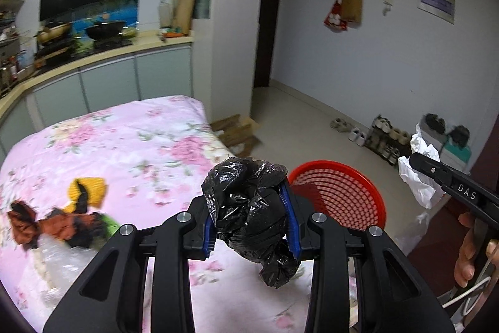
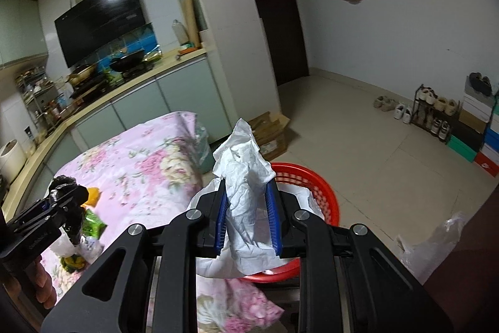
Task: Collect trash
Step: 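Carry the black bag and white tissue in both tools over the red basket, then open the right tool over the basket while the left tool releases the black bag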
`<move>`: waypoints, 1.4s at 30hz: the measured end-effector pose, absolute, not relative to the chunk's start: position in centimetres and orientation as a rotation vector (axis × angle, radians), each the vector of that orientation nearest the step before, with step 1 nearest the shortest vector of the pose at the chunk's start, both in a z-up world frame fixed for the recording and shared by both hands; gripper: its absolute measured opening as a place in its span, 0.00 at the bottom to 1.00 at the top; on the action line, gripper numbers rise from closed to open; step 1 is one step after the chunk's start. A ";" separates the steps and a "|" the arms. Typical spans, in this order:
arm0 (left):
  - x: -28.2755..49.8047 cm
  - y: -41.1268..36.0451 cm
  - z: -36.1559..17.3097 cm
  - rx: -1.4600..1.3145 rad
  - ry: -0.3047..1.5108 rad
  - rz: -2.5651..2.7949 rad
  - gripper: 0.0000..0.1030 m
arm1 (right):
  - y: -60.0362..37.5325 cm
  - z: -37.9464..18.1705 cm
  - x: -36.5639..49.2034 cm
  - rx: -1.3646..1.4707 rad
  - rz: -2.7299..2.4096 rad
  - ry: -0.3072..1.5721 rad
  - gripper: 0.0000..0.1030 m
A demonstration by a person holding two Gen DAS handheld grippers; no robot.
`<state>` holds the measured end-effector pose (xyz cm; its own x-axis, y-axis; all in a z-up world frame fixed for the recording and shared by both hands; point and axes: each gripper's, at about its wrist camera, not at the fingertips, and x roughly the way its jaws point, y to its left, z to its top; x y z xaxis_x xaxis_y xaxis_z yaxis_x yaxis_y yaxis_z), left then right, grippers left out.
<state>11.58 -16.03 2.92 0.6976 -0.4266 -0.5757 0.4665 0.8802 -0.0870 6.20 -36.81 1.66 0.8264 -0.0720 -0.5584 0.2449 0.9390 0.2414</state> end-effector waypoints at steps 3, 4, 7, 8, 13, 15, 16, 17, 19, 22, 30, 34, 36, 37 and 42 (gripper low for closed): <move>12.3 -17.5 2.4 0.066 0.649 -0.542 0.32 | -37.5 1.3 6.3 0.313 -0.197 0.583 0.22; 12.6 -18.1 2.2 0.065 0.658 -0.564 0.32 | -37.6 1.1 6.5 0.314 -0.205 0.588 0.22; 13.3 -19.7 1.6 0.062 0.687 -0.617 0.32 | -38.3 0.5 7.0 0.315 -0.227 0.602 0.22; 13.6 -20.2 1.4 0.062 0.696 -0.629 0.32 | -38.4 0.5 7.2 0.315 -0.231 0.603 0.22; 14.9 -22.6 0.1 0.059 0.738 -0.695 0.32 | -39.5 -0.3 8.0 0.322 -0.258 0.621 0.22; 15.2 -23.6 -0.3 0.056 0.753 -0.716 0.32 | -40.0 -0.7 8.3 0.327 -0.270 0.630 0.22; 15.5 -24.1 -0.7 0.053 0.761 -0.726 0.32 | -40.3 -0.9 8.4 0.330 -0.274 0.634 0.22; 15.7 -24.6 -0.9 0.052 0.766 -0.734 0.33 | -40.4 -1.0 8.5 0.331 -0.278 0.637 0.22; 16.3 -25.6 -1.5 0.054 0.783 -0.747 0.32 | -41.0 -1.6 8.9 0.338 -0.288 0.651 0.22; 17.0 -26.9 -2.6 0.069 0.808 -0.760 0.33 | -41.6 -2.7 9.5 0.347 -0.299 0.677 0.22; 18.6 -30.1 -6.4 0.114 0.910 -0.783 0.34 | -42.7 -5.2 11.3 0.380 -0.299 0.754 0.23; 18.8 -30.7 -7.8 0.126 0.939 -0.787 0.53 | -43.1 -5.9 11.8 0.396 -0.286 0.779 0.26; 18.8 -30.9 -8.1 0.125 0.943 -0.784 0.63 | -43.4 -6.2 11.8 0.418 -0.282 0.782 0.38; 18.8 -30.9 -8.1 0.125 0.944 -0.784 0.66 | -43.5 -6.3 11.8 0.426 -0.280 0.782 0.39; 18.9 -30.4 -7.9 0.122 0.937 -0.767 0.73 | -43.6 -6.5 11.6 0.450 -0.262 0.786 0.46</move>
